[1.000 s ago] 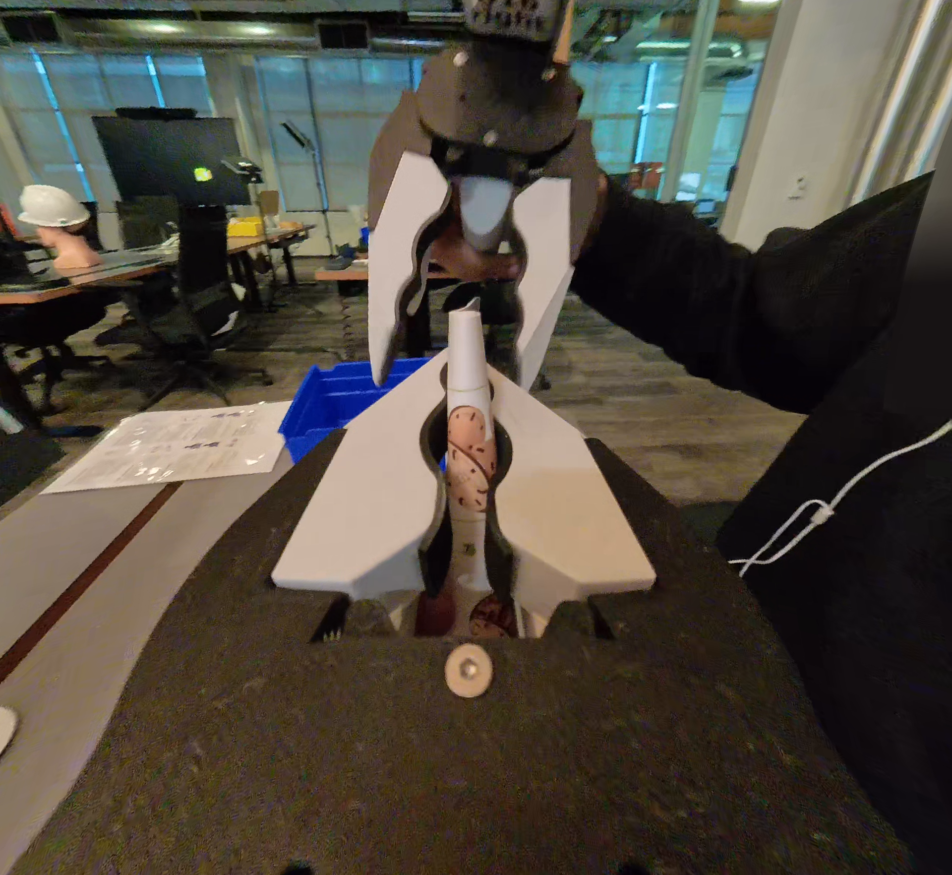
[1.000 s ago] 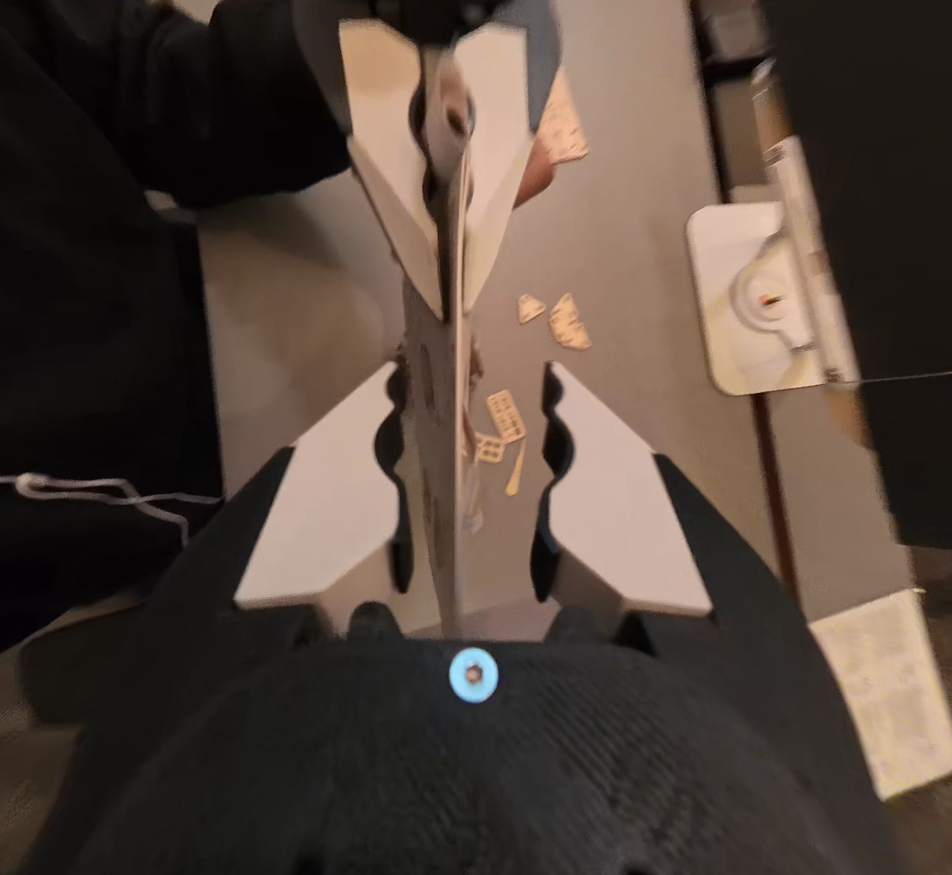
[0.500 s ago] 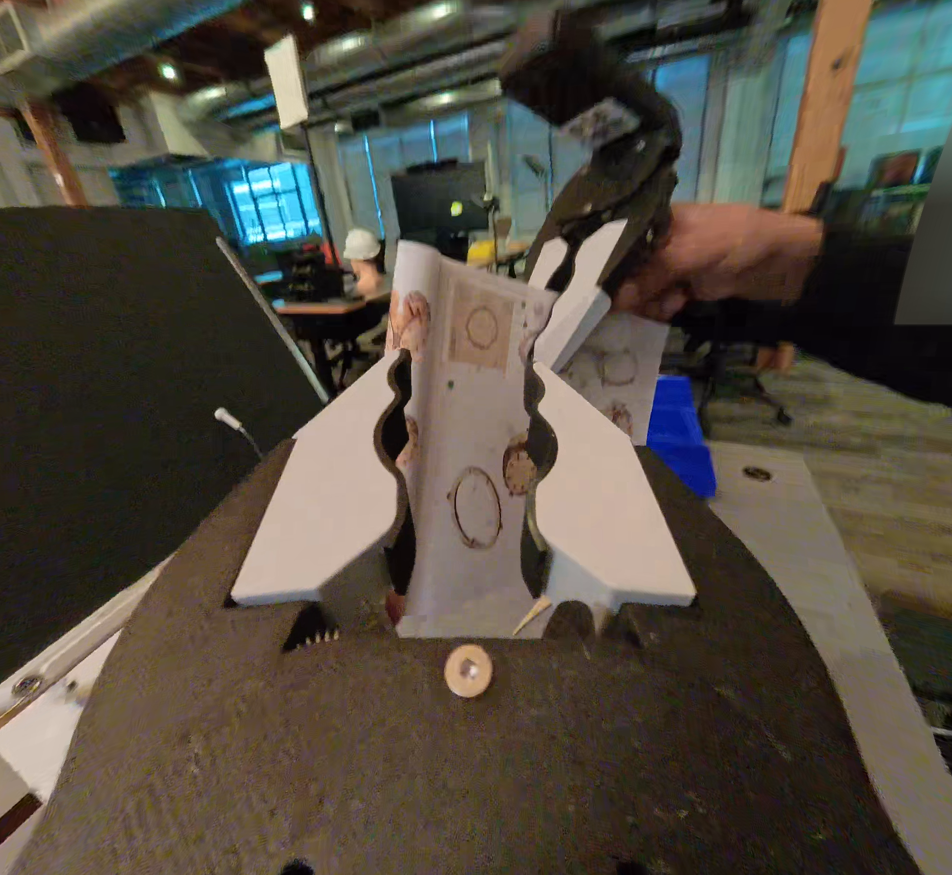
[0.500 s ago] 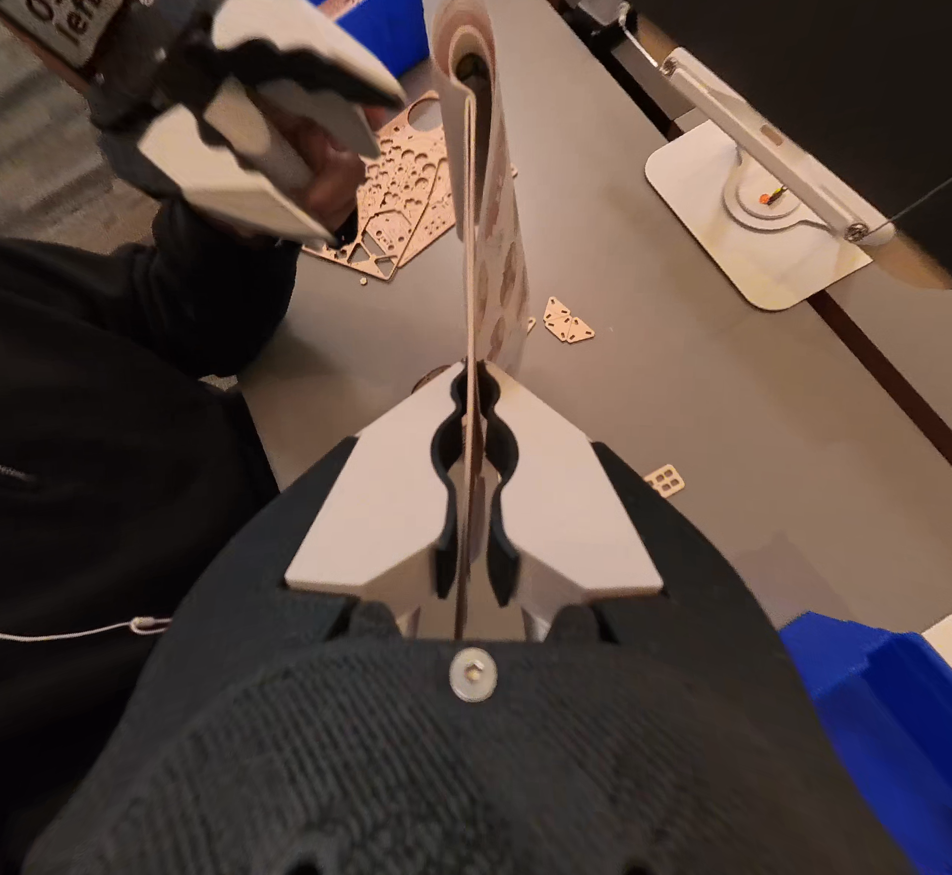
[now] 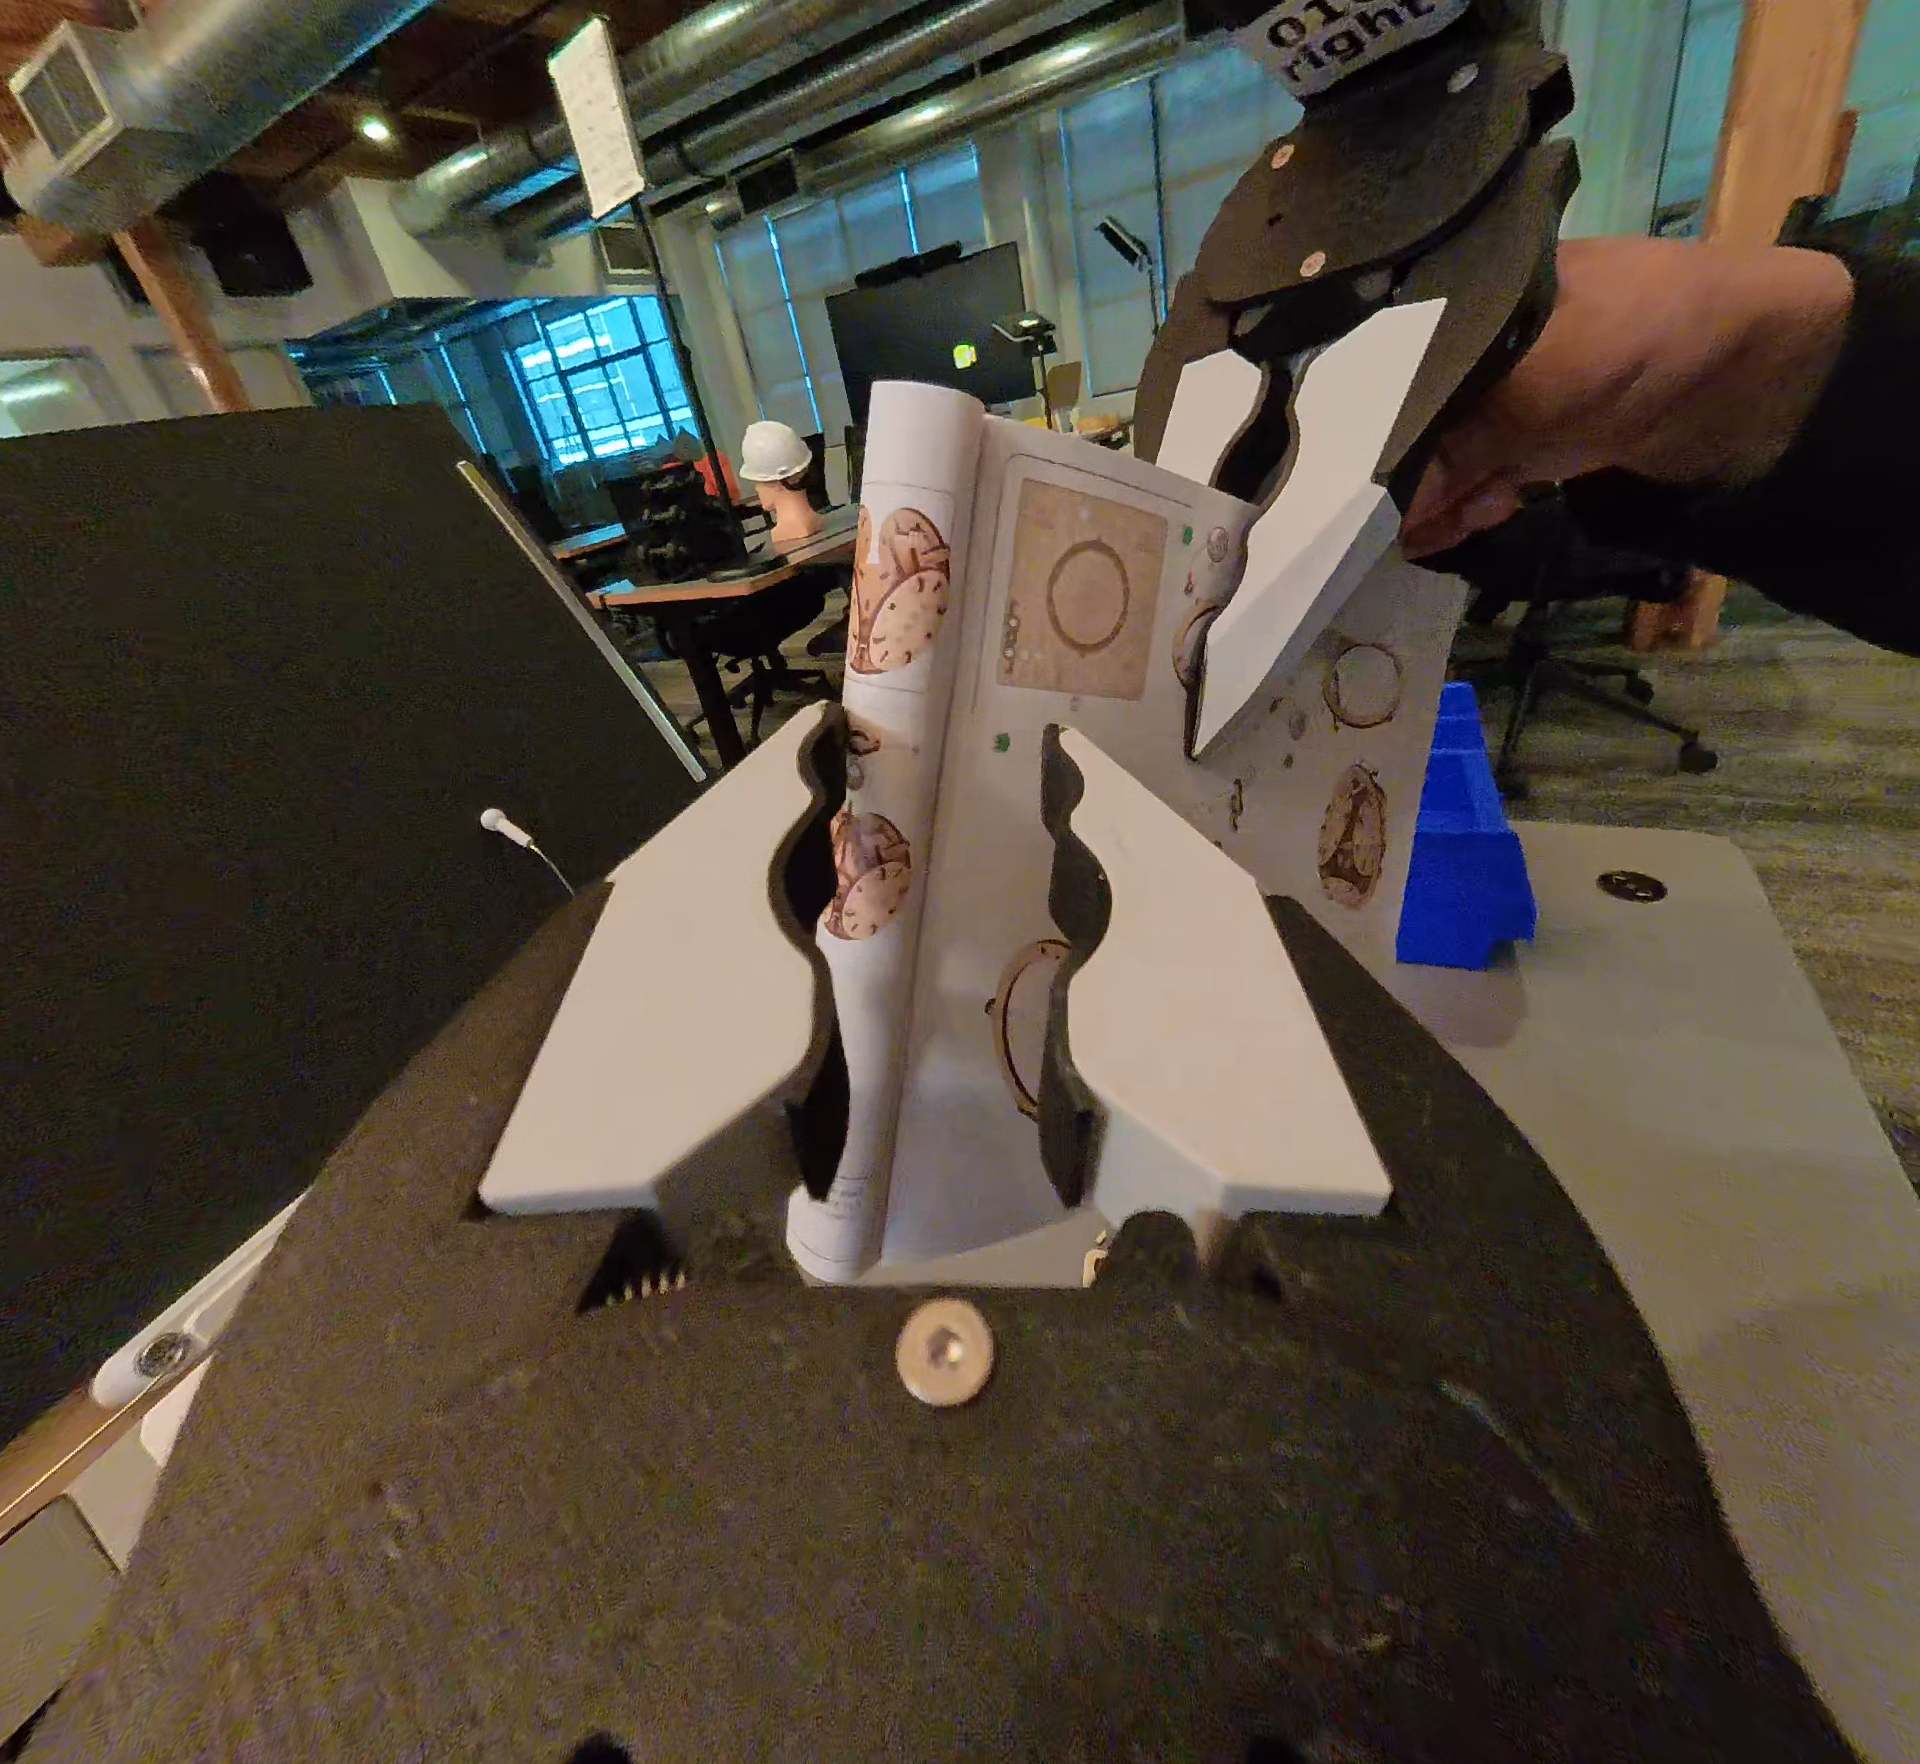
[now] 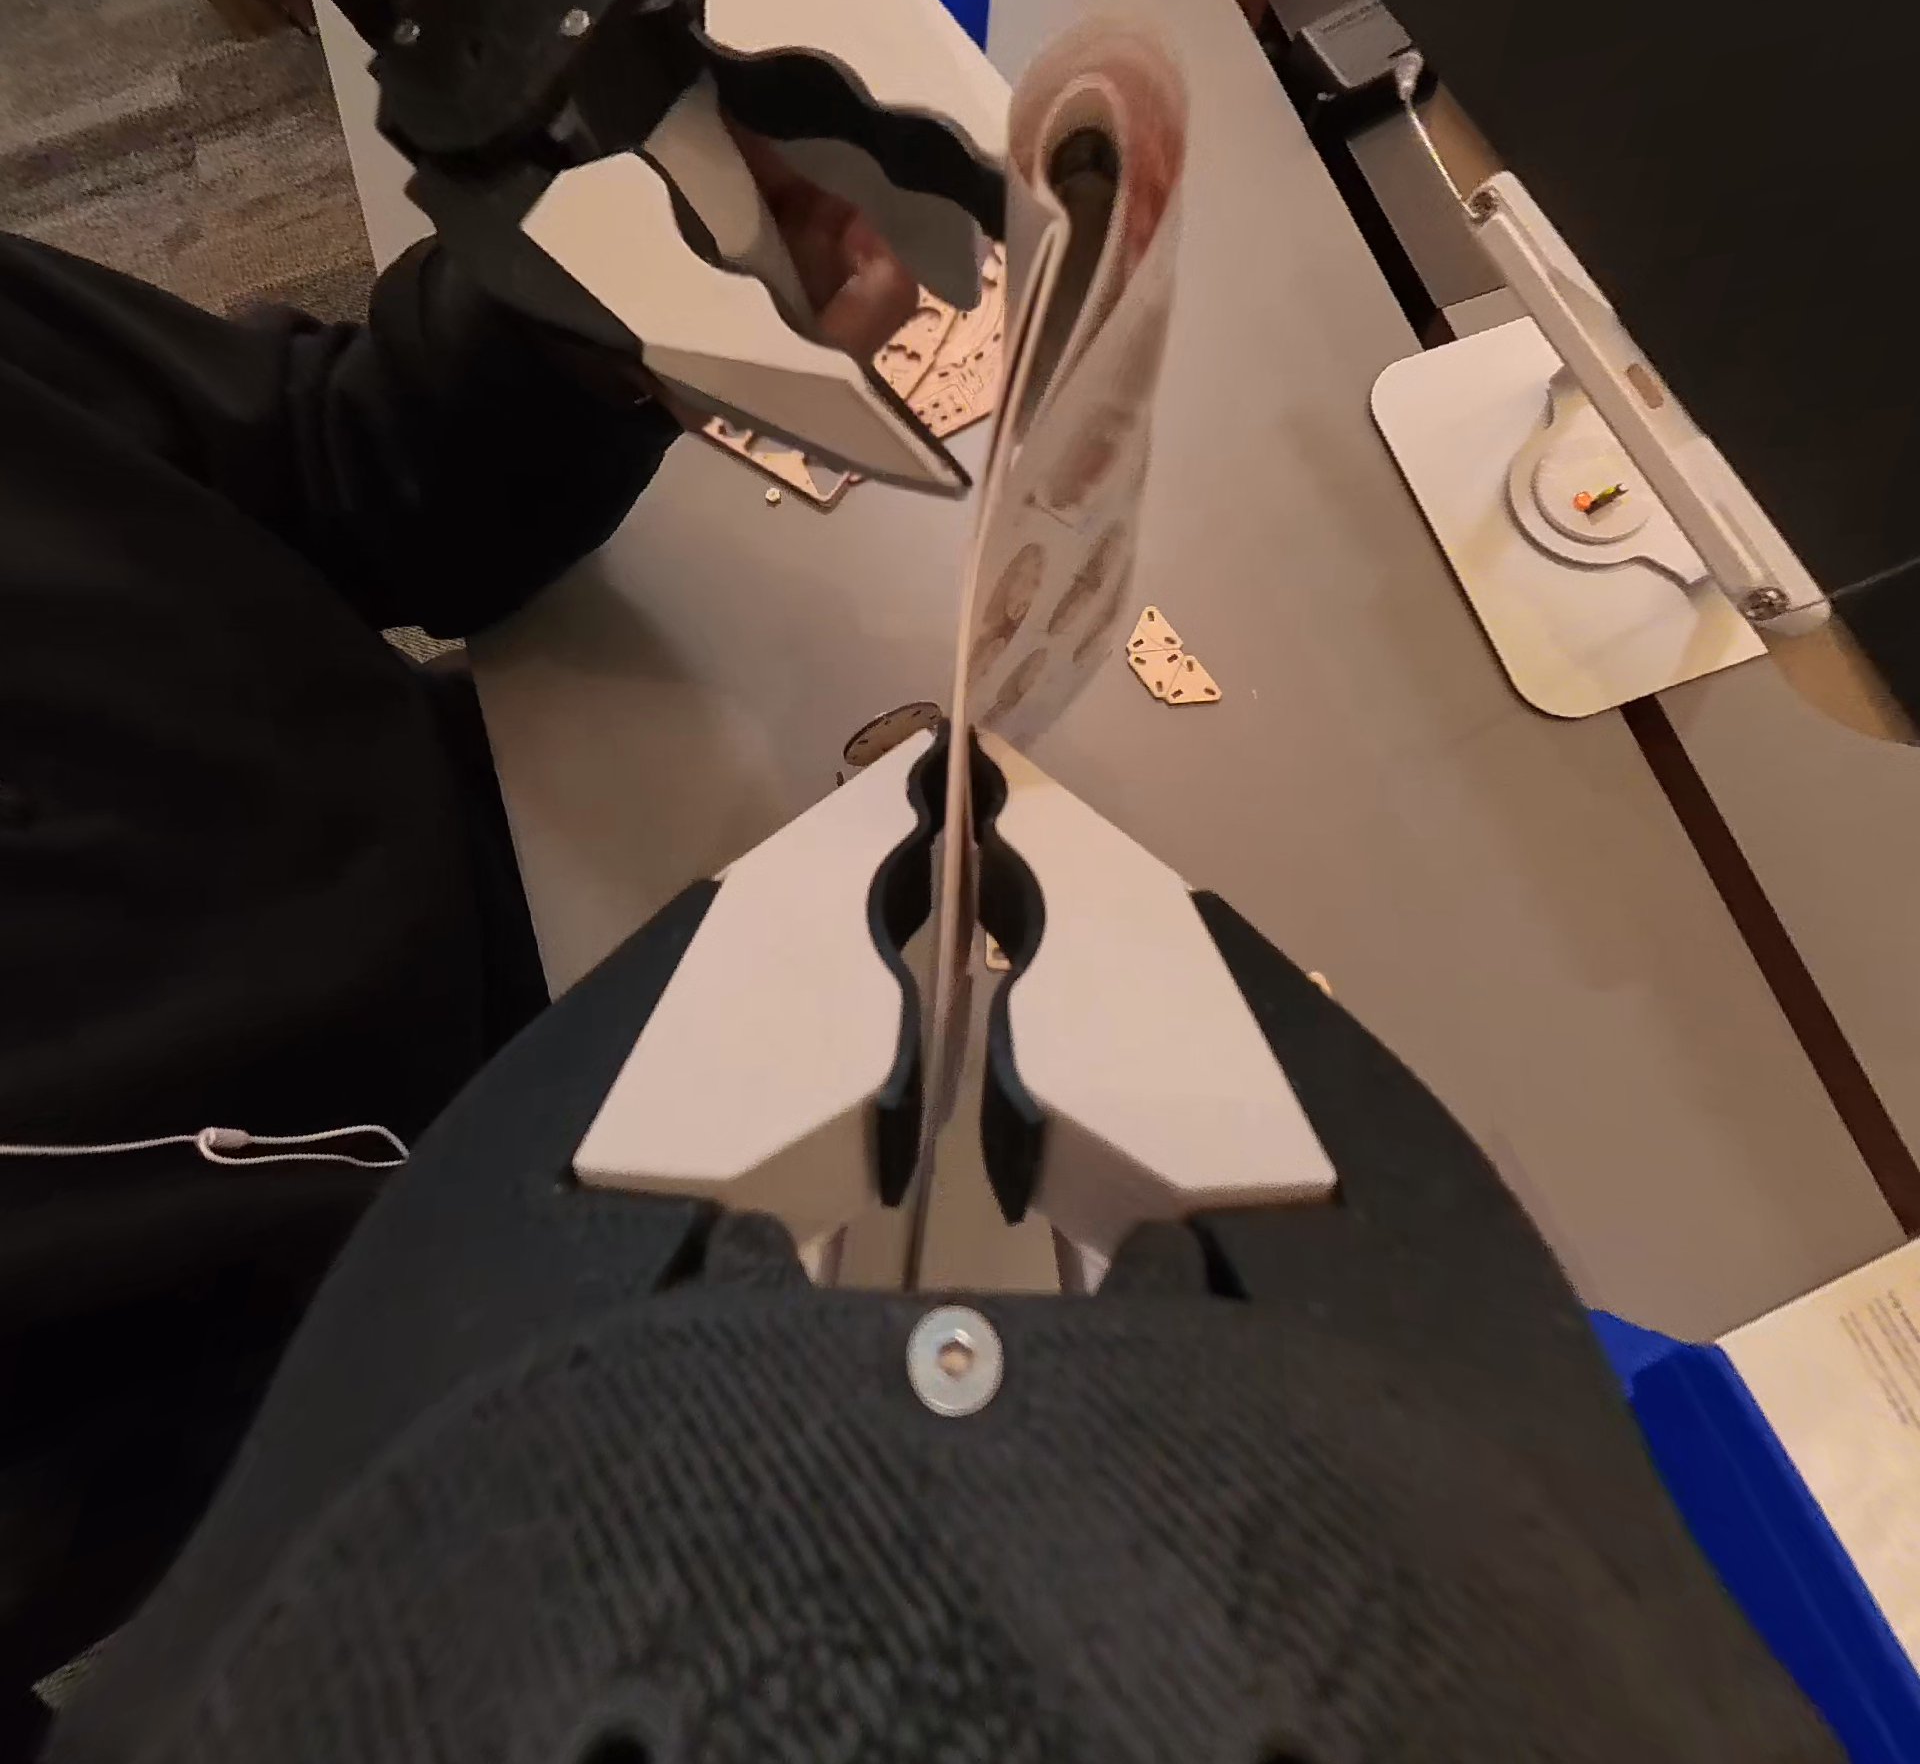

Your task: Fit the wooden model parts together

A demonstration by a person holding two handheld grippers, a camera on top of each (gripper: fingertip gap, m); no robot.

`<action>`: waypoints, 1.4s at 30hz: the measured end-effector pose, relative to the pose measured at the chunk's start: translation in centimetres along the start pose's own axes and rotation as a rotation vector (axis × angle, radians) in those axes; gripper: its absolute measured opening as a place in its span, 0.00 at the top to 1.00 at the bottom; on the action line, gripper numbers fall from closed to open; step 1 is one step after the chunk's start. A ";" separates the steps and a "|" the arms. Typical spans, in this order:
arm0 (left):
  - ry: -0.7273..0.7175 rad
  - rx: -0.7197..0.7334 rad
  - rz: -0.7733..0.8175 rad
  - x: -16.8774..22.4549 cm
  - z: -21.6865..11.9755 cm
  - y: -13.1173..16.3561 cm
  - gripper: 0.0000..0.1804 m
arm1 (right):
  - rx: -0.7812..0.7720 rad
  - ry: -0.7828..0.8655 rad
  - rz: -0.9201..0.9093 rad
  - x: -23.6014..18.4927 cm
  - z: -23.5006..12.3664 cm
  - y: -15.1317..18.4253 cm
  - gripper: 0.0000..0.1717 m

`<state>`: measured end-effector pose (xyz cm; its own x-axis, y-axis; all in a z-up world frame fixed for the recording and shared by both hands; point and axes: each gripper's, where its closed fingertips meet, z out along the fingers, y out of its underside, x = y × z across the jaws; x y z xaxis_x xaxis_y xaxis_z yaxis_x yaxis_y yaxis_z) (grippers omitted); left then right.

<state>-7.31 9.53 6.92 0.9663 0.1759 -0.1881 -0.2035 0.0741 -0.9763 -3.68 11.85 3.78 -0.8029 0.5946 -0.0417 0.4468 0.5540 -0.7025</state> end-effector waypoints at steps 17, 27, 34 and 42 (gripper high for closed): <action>0.248 -0.055 -0.067 1.6 -1.2 0.5 0.99 | 0.000 0.057 -0.055 0.6 -0.4 -0.4 0.92; 0.285 -0.234 -0.057 2.4 -0.3 3.5 0.99 | 0.064 0.261 -0.544 -0.9 -0.6 -3.5 0.68; 0.339 -0.298 -0.007 4.5 0.1 4.6 0.99 | -0.156 0.251 -0.681 -0.9 2.4 -0.7 0.80; 0.372 -0.291 0.003 5.3 0.0 4.3 0.99 | -0.147 0.181 -0.662 -1.4 2.4 -0.4 0.92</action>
<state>-3.07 10.76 1.68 0.9675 -0.1916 -0.1650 -0.2052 -0.2137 -0.9551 -3.70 9.39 2.45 -0.8522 0.1859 0.4891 -0.0544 0.8983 -0.4361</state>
